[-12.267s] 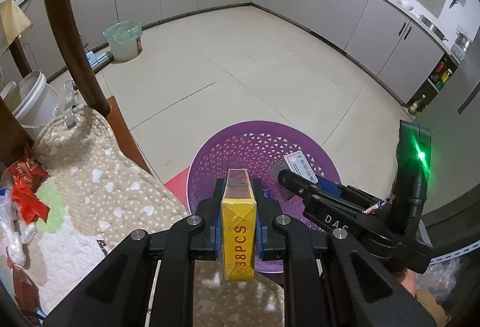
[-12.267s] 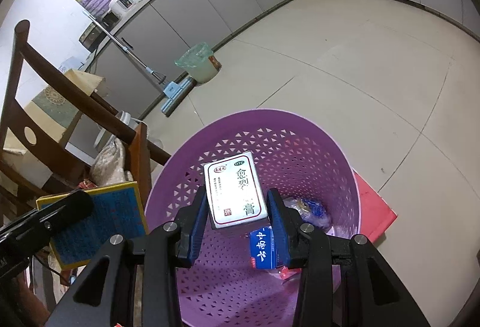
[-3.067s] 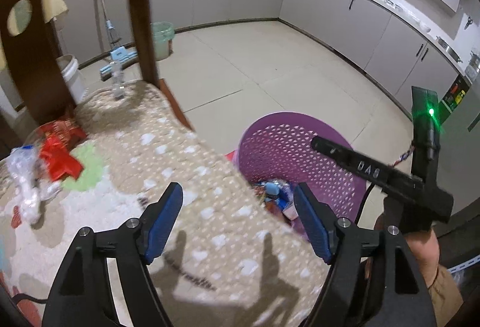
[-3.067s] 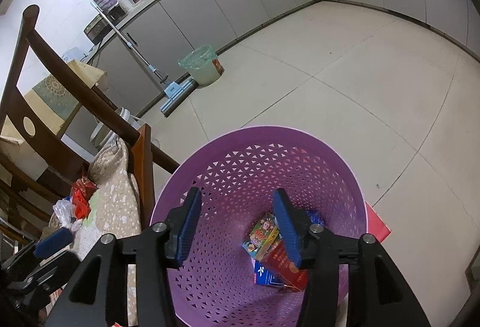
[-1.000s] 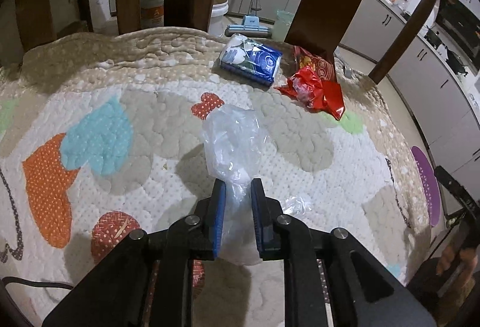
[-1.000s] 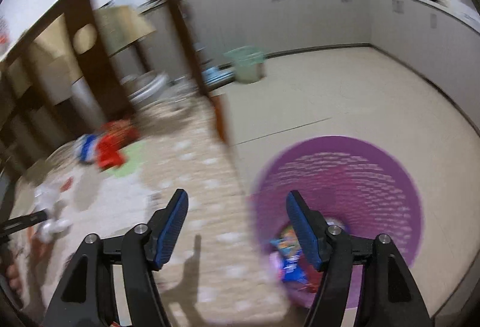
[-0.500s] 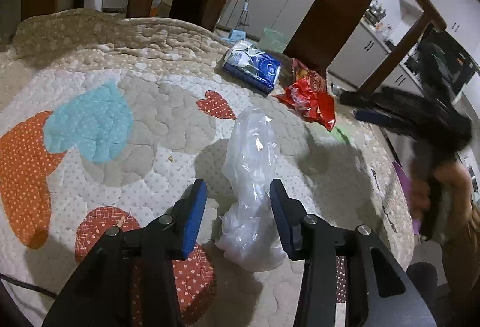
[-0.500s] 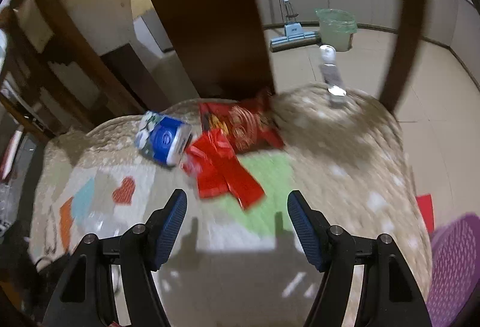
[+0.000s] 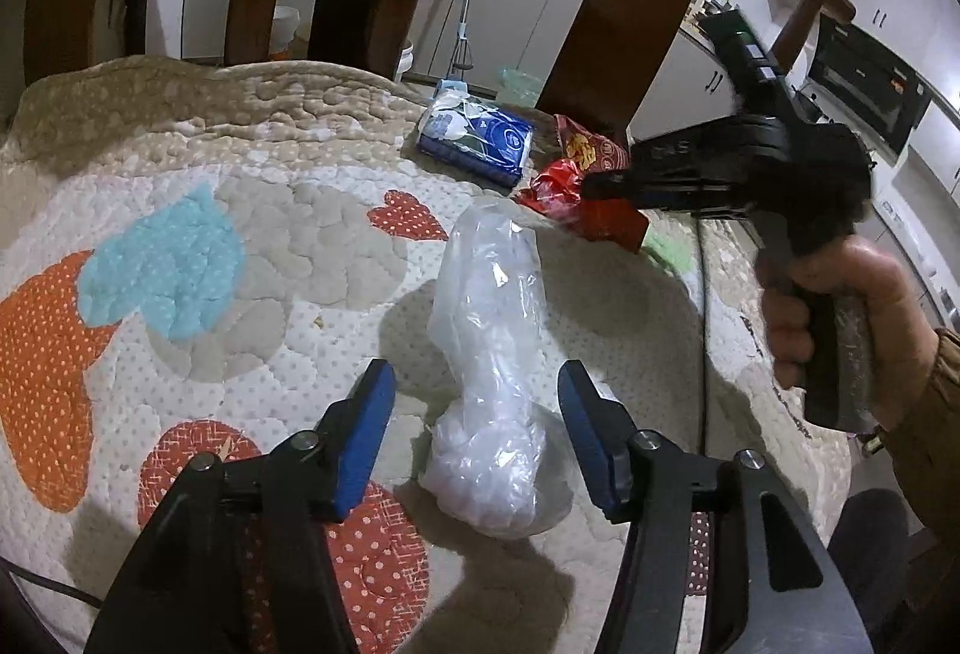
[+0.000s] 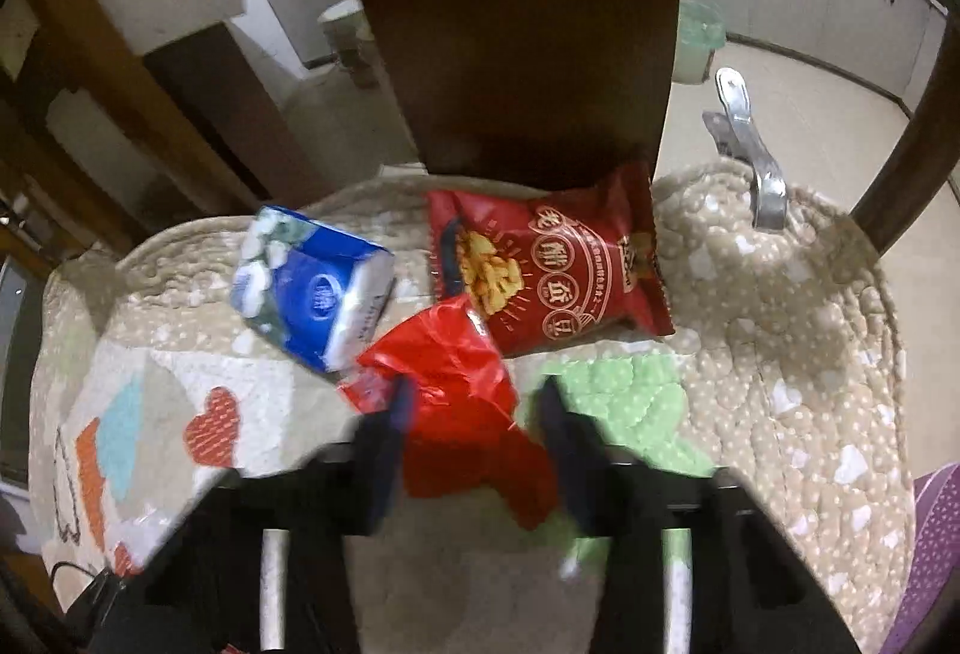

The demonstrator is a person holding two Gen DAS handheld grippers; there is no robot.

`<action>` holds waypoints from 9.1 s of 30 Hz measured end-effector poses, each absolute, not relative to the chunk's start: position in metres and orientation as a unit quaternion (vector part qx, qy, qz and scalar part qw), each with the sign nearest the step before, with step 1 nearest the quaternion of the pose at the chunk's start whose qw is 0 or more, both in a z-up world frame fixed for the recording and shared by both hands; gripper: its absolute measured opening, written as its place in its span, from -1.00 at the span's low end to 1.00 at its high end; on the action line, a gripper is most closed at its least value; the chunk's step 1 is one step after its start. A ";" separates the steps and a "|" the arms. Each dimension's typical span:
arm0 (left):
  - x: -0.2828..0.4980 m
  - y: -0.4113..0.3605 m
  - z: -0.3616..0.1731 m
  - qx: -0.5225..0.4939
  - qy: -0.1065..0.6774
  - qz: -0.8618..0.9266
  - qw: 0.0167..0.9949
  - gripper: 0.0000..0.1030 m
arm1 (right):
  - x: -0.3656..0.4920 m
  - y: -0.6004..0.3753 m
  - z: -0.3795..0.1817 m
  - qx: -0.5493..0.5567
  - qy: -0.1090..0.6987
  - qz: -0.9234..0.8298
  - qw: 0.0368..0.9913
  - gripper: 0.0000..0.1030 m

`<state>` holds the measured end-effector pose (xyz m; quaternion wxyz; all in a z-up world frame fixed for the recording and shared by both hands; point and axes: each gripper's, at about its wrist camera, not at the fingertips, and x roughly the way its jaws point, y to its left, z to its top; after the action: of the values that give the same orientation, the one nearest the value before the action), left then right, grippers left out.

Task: Collect trash
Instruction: 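Grasp the red plastic wrapper with the right tool while the left holds the clear bag, then carry the red wrapper and clear bag over the purple basket with both tools, then open both tools to drop the red wrapper and clear bag into the basket, then move the open left tool toward the blue-white tissue pack on the quilt, then grasp the red snack bag with the right tool while the left holds the tissue pack, then carry the tissue pack and red snack bag over the purple basket with both tools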

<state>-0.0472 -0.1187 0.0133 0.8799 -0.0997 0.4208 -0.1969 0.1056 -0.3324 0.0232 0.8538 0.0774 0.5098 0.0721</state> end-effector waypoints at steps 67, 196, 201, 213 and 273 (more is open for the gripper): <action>-0.072 -0.225 0.073 0.005 0.458 -0.197 0.867 -0.71 | -0.100 -0.509 0.049 0.173 0.364 0.039 0.915 -0.66; 0.142 -0.233 0.019 0.075 0.451 -0.049 0.888 0.70 | -0.093 -0.600 0.005 0.293 0.378 -0.089 0.874 0.35; 0.153 -0.228 0.011 0.041 0.464 -0.049 0.883 0.80 | -0.092 -0.597 0.005 0.287 0.381 -0.085 0.875 0.35; 0.072 -0.214 0.037 0.003 0.483 -0.135 0.865 -0.64 | -0.096 -0.575 0.014 0.229 0.368 -0.100 0.896 0.35; -0.027 -0.112 0.012 -0.127 0.463 -0.226 0.848 -0.58 | 0.132 -0.269 0.026 0.011 0.523 0.128 0.842 -0.16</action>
<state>-0.0271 -0.1123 0.0122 0.8476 -0.1272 0.4630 -0.2260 0.1317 -0.2695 0.0264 0.8424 0.0113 0.5234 0.1278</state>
